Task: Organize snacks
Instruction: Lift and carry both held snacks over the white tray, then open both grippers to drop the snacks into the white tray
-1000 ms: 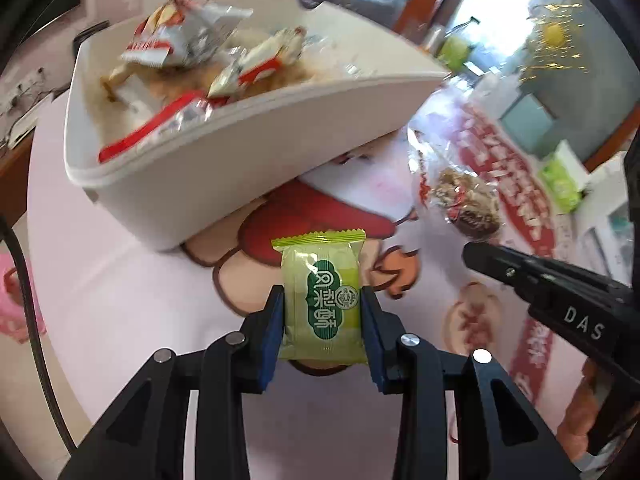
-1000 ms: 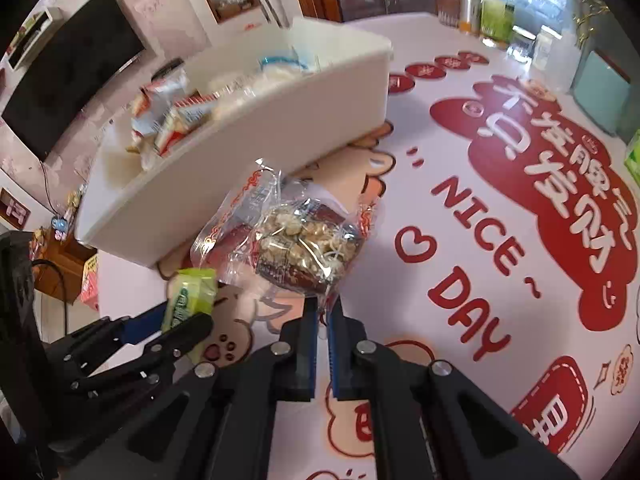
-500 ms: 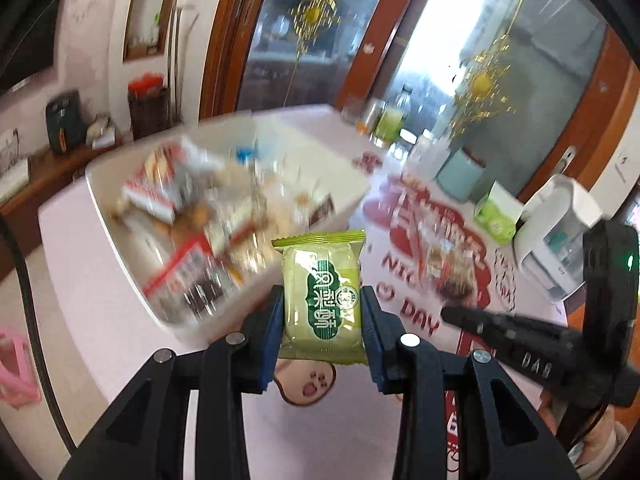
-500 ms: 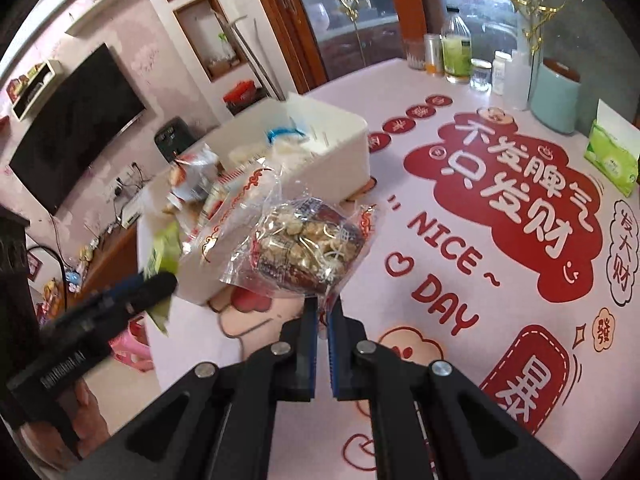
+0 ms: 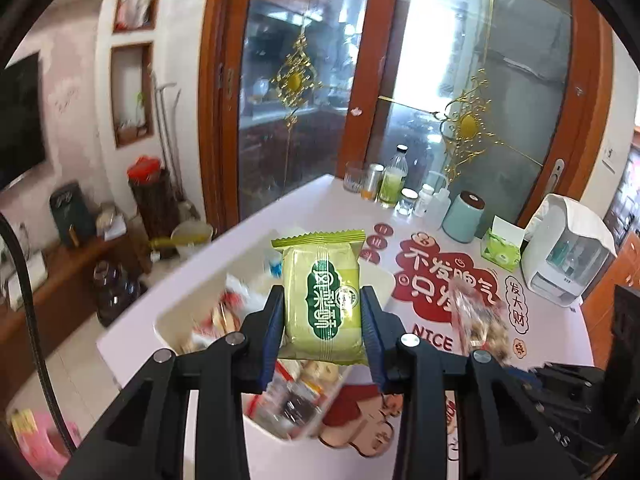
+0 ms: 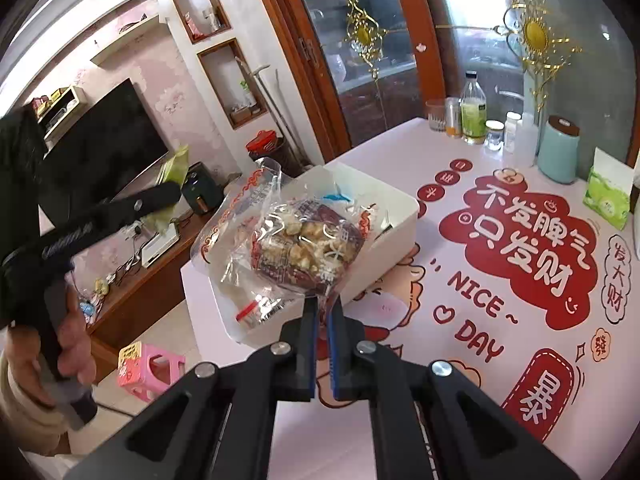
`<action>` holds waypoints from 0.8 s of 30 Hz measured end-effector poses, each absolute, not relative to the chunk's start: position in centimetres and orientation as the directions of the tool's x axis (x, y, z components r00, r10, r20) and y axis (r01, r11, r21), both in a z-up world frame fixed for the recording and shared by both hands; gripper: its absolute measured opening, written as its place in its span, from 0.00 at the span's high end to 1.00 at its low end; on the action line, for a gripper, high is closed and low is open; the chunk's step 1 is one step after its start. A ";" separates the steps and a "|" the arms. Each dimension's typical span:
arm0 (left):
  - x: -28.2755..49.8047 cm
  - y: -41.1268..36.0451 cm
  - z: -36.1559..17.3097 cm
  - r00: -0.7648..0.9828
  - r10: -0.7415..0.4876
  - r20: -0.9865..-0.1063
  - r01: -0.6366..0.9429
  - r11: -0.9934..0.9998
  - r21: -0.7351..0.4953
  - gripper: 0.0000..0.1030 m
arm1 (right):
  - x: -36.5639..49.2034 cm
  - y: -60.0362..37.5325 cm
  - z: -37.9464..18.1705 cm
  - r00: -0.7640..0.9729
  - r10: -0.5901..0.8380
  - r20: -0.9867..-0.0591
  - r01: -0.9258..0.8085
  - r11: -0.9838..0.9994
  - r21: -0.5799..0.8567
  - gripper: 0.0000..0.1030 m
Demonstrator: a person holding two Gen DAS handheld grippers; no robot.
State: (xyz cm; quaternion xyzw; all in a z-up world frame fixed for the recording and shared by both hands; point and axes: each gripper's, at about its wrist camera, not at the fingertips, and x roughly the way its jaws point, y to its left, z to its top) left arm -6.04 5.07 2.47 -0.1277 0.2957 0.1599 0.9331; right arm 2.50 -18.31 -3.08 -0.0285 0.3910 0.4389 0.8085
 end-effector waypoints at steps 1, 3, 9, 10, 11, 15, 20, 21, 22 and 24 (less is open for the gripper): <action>-5.4 5.9 2.8 0.779 0.212 -0.590 -0.354 0.926 -0.134 0.66 | 2.1 -17.8 -2.7 0.322 0.680 -0.659 -0.726 0.624 0.289 0.96; -4.2 7.5 3.2 0.787 0.189 -0.587 -0.317 0.941 -0.122 0.66 | 1.6 -16.9 -2.0 0.352 0.665 -0.659 -0.712 0.647 0.272 0.96; -0.2 13.0 3.9 0.800 0.056 -0.598 -0.130 0.988 -0.081 0.66 | 0.6 -12.0 -0.5 0.480 0.608 -0.632 -0.619 0.746 0.246 0.96; 0.7 13.9 3.8 0.794 0.034 -0.607 -0.093 0.994 -0.065 0.66 | 0.5 -11.1 -0.4 0.497 0.594 -0.633 -0.588 0.766 0.257 0.96; 1.4 14.7 3.7 0.788 0.017 -0.615 -0.060 0.997 -0.051 0.66 | 0.6 -10.4 -0.4 0.507 0.588 -0.630 -0.566 0.779 0.271 0.96; 4.4 17.7 2.0 0.744 -0.019 -0.668 0.016 1.000 -0.011 0.66 | 0.4 -6.1 -1.3 0.556 0.531 -0.640 -0.497 0.829 0.256 0.96; 7.3 19.3 0.5 0.698 -0.058 -0.714 0.101 0.995 0.018 0.66 | 0.4 -2.7 -2.2 0.561 0.465 -0.685 -0.427 0.871 0.242 0.96; 8.0 19.4 0.2 0.690 -0.061 -0.721 0.113 0.993 0.025 0.66 | 0.3 -1.9 -2.1 0.571 0.445 -0.690 -0.423 0.880 0.217 0.96; 8.5 19.5 -0.1 0.687 -0.066 -0.724 0.119 0.993 0.023 0.66 | 0.3 -1.3 -2.1 0.574 0.429 -0.698 -0.421 0.885 0.198 0.95; 9.8 19.6 -0.7 0.672 -0.084 -0.736 0.142 0.990 0.016 0.60 | 0.4 -0.1 -2.3 0.584 0.388 -0.713 -0.413 0.898 0.150 0.94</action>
